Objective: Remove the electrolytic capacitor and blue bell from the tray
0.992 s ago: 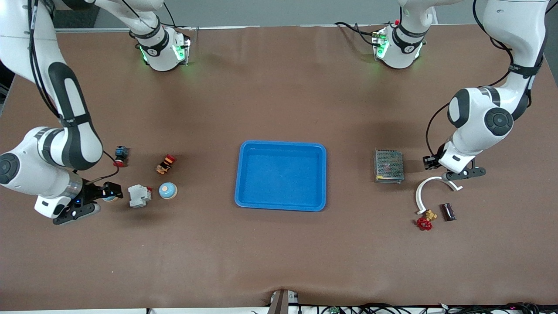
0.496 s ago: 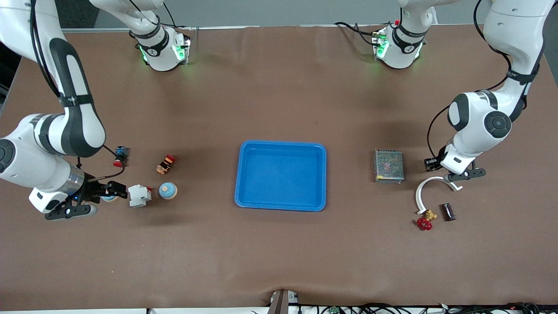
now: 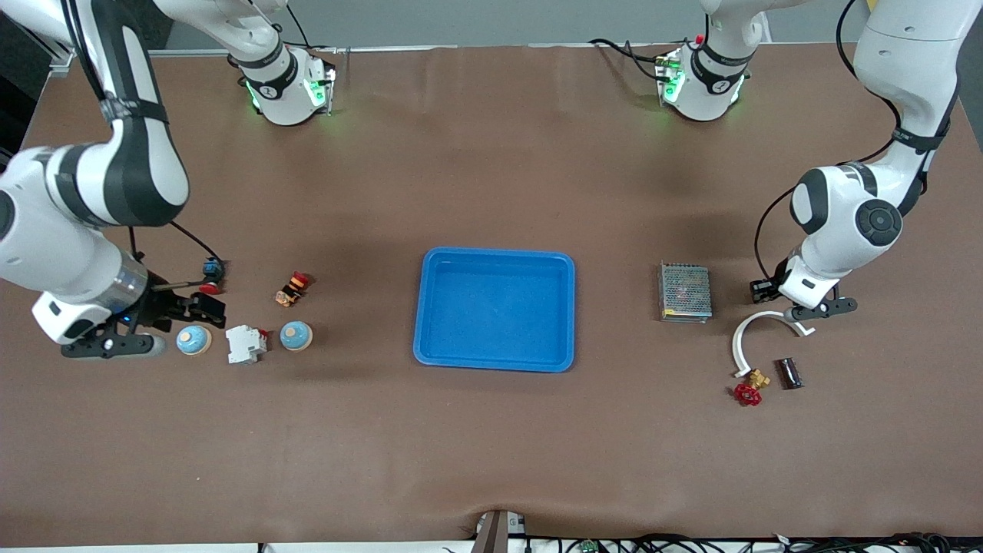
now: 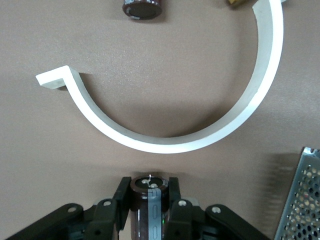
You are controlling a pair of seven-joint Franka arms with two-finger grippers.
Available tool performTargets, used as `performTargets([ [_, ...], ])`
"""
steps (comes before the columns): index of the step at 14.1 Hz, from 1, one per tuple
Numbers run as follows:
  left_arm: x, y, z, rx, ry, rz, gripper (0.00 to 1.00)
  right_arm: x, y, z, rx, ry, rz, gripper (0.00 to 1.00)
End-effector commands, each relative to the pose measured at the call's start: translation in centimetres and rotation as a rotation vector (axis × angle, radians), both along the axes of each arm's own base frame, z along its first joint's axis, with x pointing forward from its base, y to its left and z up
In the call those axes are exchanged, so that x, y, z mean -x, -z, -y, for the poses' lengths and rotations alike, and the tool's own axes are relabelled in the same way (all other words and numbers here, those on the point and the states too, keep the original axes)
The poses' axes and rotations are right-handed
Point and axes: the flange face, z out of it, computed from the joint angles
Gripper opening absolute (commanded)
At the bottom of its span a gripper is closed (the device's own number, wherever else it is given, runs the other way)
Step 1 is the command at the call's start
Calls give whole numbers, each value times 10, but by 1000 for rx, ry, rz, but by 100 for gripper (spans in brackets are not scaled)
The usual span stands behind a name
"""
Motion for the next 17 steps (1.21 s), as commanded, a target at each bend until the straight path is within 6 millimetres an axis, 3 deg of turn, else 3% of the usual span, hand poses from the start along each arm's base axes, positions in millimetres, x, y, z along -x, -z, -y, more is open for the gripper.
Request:
performTargets([
  [1,-2,-3,-3,-10,26,14,66,16,-21,33,23,40,-18,100],
  [2,-4,-7,-3,-12,27,22,100,17,-26,45,35,13,-32,100],
  [7,-23,-40,-5,-22,25,45,100,28,-116,52,40,-23,-35,100],
  [10,-39,-74,-7,-30,26,12,100,39,-159,65,23,0,-61,100],
  [14,-51,-133,-11,-31,68,-44,100,51,-181,56,31,-7,-62,100],
  [17,-58,-194,-15,-3,75,-91,100,63,-199,39,41,52,-60,100],
])
